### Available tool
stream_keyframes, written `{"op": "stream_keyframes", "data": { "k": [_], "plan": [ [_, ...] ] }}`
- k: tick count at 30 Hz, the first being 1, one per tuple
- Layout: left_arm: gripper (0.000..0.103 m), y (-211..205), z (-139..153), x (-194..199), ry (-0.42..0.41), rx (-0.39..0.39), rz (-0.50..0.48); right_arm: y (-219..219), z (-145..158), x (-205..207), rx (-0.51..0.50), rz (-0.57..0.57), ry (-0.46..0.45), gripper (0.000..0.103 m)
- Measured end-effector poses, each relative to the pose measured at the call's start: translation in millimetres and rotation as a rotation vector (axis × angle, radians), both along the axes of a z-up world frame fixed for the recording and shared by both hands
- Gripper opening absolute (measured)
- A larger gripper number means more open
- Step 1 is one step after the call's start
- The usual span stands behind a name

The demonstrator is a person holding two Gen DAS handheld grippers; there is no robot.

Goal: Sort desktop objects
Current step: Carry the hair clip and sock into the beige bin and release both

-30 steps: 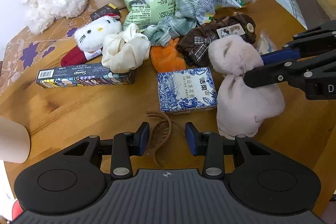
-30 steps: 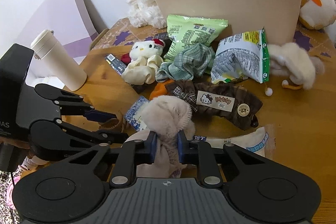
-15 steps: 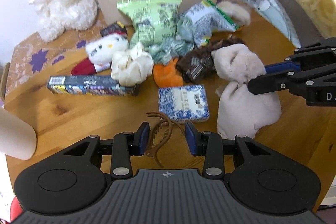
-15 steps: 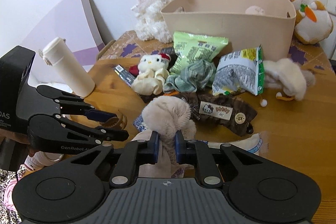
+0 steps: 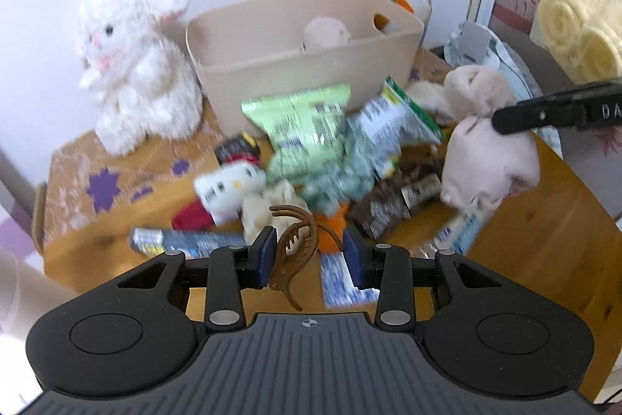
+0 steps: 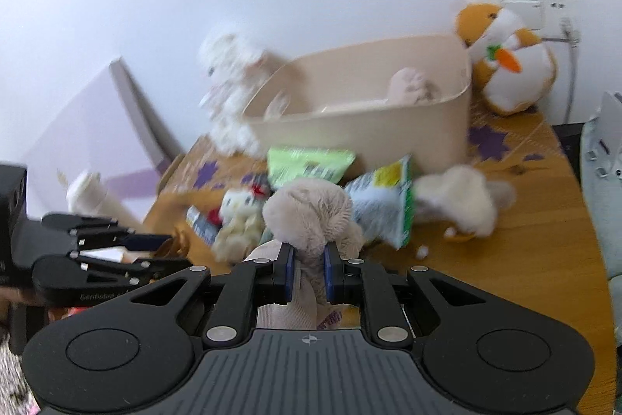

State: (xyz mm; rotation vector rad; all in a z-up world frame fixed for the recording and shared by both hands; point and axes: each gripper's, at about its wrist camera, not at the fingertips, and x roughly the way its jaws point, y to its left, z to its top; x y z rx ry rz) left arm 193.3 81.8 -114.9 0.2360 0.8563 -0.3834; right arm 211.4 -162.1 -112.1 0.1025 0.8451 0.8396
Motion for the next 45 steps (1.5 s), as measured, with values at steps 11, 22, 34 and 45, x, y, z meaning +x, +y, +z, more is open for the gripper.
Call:
{"op": "stream_keyframes", "data": {
  "k": [11,22,34,45],
  "plan": [
    [0.038,-16,55,53,-0.169,-0.002,-0.024,-9,37,57,0.017,-0.081,-0.121,0.014],
    [0.038,-45,72,133,-0.24,-0.025,0.031,12,51,126,-0.007,-0.142,-0.17,0.014],
    [0.038,-71,30,215,-0.142,-0.005,0.214,57,23,183,-0.08,-0.234,-0.14,0.014],
    [0.068,-70,9,223,-0.107,0.035,0.291,66,-8,194,-0.172,-0.256,-0.134,0.041]
  ]
}}
